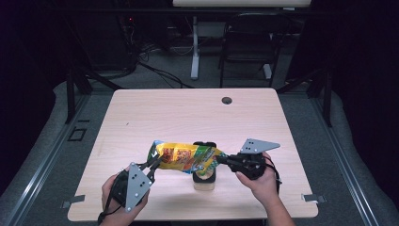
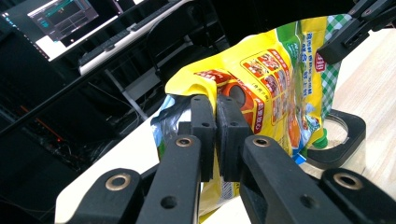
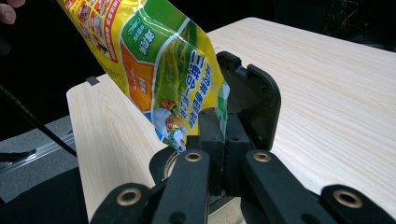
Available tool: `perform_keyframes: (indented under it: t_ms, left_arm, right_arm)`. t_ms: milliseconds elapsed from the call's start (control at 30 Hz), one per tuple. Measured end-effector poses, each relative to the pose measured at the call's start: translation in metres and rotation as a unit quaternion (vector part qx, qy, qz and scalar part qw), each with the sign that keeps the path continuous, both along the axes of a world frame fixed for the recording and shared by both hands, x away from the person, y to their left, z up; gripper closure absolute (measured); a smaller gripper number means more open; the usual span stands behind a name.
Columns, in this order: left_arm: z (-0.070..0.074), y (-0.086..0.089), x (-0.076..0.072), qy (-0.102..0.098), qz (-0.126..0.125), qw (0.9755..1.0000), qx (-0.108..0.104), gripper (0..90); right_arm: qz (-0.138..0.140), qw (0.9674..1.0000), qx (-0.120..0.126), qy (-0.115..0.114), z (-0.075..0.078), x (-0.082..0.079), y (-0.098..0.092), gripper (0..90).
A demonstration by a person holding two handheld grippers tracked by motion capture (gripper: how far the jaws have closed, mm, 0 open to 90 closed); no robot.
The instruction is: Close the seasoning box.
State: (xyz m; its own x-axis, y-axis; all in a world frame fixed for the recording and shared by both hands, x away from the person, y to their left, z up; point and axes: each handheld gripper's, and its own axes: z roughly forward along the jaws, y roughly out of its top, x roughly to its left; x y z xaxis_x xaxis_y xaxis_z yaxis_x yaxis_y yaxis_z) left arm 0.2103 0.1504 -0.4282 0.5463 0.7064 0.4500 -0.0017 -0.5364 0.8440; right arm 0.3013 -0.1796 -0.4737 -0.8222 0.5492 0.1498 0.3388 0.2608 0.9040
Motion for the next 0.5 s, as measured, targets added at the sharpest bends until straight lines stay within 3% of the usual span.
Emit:
perform_keyframes:
  t_ms: [500]
  left_arm:
    - [0.0019, -0.0014, 0.0015, 0.000, -0.001, 1.0000, 0.005, 87.3]
  right_arm:
    - [0.000, 1.0000, 0.004, 0.004, -0.0012, 0.0005, -0.0005, 89.7]
